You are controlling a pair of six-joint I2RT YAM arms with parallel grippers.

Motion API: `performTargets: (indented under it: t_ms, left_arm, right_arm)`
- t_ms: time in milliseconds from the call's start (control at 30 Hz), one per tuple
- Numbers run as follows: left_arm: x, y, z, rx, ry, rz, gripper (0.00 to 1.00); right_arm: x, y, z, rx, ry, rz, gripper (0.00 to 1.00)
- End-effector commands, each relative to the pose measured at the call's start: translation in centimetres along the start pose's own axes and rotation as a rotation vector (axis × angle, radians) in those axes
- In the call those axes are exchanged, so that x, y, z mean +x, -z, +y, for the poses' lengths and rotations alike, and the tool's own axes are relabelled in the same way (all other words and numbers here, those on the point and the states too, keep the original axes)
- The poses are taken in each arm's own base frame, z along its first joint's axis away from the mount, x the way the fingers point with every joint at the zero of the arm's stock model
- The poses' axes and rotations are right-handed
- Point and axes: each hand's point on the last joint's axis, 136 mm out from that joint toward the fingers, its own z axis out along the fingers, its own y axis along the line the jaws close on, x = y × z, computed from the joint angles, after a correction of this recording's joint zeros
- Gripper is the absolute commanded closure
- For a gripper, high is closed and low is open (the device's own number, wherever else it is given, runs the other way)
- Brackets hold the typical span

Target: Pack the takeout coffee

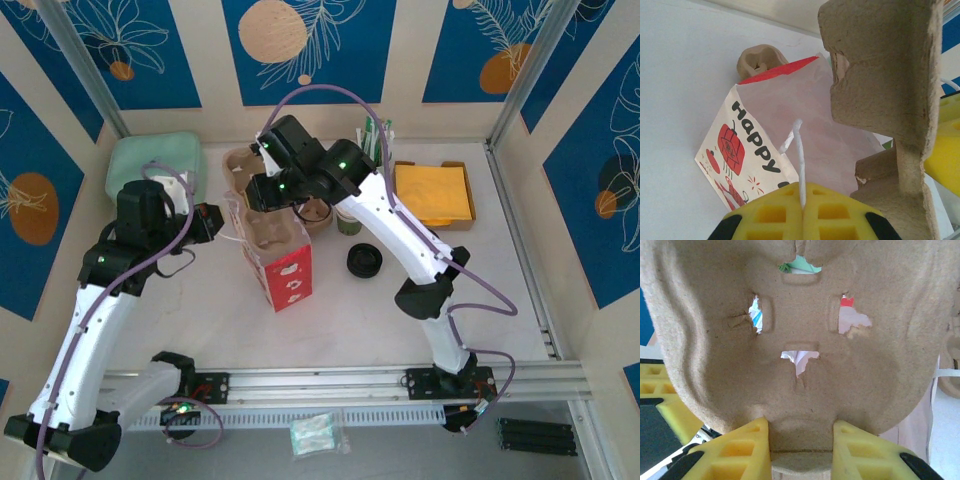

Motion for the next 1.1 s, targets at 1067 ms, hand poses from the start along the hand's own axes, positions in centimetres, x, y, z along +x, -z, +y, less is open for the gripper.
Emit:
performTargets:
  t_ms: [1067]
  left_arm:
    - [0.3, 1.5, 0.9, -0.03, 0.034, -0.068, 1.0]
  right_arm:
    - [2.1, -3.3, -2.4, 0.184, 0.116, 0.067, 0.73]
